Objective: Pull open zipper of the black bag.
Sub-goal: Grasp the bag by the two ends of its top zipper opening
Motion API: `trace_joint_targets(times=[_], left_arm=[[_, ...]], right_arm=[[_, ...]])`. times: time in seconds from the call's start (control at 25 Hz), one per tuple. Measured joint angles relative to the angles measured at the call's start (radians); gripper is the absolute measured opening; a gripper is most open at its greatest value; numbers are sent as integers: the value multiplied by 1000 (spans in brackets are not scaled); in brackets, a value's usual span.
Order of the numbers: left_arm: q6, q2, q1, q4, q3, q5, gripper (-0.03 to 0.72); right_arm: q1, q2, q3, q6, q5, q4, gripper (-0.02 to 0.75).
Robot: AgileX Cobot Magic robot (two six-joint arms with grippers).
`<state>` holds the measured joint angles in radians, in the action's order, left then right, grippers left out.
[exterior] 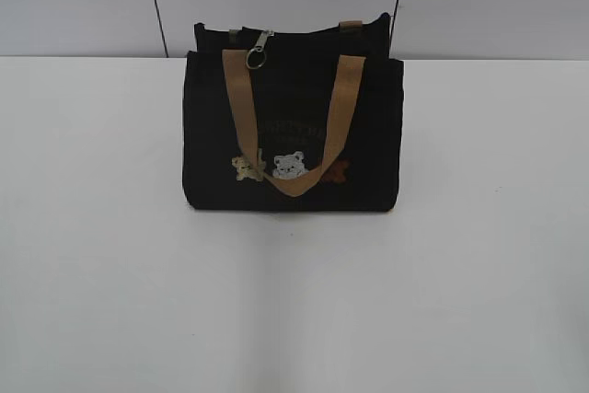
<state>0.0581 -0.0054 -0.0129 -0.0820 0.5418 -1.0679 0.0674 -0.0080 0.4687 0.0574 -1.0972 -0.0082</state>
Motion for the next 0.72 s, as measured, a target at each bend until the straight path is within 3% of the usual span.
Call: trace_joint_targets(times=[0.72], left_arm=[[0,7,0,-19,3,0,377]], right_arm=[[0,0,0,0,0,0,483]])
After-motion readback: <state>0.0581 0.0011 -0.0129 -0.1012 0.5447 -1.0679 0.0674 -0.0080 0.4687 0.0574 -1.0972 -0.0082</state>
